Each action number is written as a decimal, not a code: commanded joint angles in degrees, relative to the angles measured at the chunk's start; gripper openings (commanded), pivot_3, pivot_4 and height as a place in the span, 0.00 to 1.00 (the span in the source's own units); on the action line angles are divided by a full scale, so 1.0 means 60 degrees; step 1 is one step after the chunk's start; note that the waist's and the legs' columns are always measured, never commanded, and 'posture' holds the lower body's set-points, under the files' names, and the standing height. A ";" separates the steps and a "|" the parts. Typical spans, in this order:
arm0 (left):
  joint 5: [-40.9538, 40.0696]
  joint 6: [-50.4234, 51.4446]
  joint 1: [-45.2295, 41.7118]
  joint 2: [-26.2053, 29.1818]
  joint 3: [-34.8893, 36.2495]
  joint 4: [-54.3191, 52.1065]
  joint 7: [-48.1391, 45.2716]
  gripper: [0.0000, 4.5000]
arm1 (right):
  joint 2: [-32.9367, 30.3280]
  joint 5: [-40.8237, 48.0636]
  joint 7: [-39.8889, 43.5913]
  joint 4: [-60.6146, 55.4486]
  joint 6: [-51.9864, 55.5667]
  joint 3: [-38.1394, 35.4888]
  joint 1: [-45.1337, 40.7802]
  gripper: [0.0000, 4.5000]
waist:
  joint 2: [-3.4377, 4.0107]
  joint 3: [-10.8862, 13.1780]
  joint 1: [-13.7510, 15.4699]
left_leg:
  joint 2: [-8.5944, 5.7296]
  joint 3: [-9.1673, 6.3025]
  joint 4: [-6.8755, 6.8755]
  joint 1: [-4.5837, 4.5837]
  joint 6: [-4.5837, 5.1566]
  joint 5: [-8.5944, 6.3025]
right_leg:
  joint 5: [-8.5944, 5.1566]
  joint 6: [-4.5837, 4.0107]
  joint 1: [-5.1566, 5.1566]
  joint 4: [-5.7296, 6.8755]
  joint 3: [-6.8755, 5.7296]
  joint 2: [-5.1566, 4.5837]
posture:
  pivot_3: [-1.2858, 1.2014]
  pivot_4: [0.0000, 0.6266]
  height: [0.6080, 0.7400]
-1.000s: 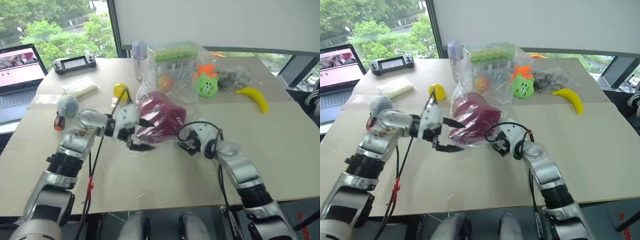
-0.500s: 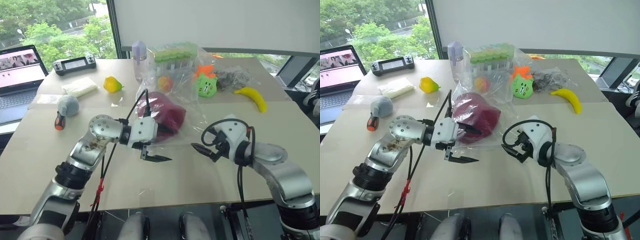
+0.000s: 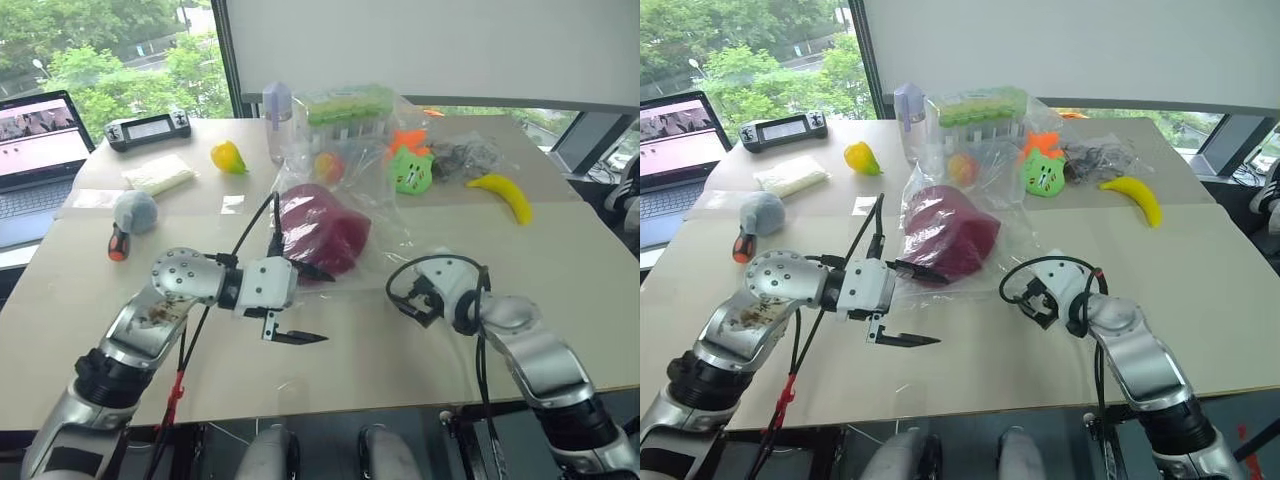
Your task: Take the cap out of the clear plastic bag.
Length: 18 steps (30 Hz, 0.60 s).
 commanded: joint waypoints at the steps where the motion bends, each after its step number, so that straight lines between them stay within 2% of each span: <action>1: -0.0254 0.0293 0.0147 0.0261 0.0407 -0.0673 0.0214 1.00 | 0.0252 -0.0029 -0.0104 0.0115 -0.0498 -0.0293 -0.0365 1.00 | 0.0000 0.0000 -0.0001 | -0.0001 0.0000 0.0000 0.0000 0.0000 0.0000 | 0.0000 0.0000 0.0002 -0.0002 0.0001 0.0000 | 0.52 0.24 1.00; 9: -0.1300 0.1746 0.0163 0.0286 0.0798 -0.1669 0.0717 1.00 | 0.1486 0.0588 -0.0482 0.0348 -0.0864 -0.1179 -0.1329 1.00 | 0.0000 0.0001 -0.0014 | 0.0001 -0.0001 0.0001 0.0000 0.0000 0.0000 | 0.0000 0.0001 0.0002 0.0000 0.0001 0.0001 | 0.52 0.24 1.00; 14: -0.2779 0.3289 -0.0498 0.0139 0.1140 -0.2472 0.1185 1.00 | 0.1558 0.0283 -0.0655 0.0598 -0.1434 -0.1161 -0.2123 1.00 | 0.0000 0.0001 0.0016 | -0.0001 -0.0006 0.0000 0.0001 -0.0006 0.0004 | 0.0000 0.0001 0.0000 0.0002 -0.0001 0.0001 | 0.52 0.24 1.00; 18: -0.3306 0.4026 -0.0969 0.0166 0.1167 -0.2713 0.1530 1.00 | 0.1627 0.0167 -0.0786 0.0739 -0.1651 -0.1069 -0.2514 1.00 | 0.0001 0.0000 -0.0012 | -0.0004 -0.0004 0.0000 0.0002 -0.0050 0.0030 | 0.0000 0.0001 0.0003 0.0001 0.0003 0.0001 | 0.52 0.24 1.00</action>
